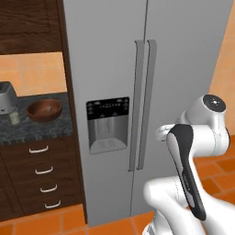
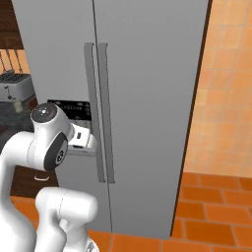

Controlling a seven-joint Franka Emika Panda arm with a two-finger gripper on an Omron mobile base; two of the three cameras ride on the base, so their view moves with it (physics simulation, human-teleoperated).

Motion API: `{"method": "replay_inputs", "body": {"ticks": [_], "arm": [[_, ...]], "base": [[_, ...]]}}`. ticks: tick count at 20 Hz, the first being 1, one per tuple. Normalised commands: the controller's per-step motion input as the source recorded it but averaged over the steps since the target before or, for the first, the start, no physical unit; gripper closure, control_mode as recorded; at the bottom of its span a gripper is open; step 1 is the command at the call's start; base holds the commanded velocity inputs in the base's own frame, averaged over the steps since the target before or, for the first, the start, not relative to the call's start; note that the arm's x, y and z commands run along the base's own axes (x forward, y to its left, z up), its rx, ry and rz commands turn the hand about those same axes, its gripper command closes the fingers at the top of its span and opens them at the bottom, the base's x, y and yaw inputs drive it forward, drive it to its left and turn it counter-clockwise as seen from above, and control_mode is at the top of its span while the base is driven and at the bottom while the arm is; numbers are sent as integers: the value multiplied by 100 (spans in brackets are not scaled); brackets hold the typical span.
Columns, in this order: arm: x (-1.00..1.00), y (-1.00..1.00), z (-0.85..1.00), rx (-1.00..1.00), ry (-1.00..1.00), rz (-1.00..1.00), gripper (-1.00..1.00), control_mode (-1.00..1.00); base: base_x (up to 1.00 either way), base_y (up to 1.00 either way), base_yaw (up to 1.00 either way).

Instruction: Grab a lemon wedge from the fridge and one ice cube from the ice bowl, and put them in the glass of lemonade.

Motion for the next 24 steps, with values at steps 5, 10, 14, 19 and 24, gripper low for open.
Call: {"method": "replay_inputs", "body": {"ticks": [5, 10, 14, 19, 24], "arm": [[0, 0, -2, 0, 0, 3, -100, -100], [0, 0, 0, 0, 0, 0, -100, -100], [1, 0, 0, 0, 0, 0, -100, -100], [14, -1, 0, 0, 0, 0, -100, -100], [17, -6, 0, 0, -1, 0, -100, -100]], "base": [[-6, -3, 4], [0, 0, 0], [0, 0, 0], [0, 0, 0], [0, 0, 0]]}}
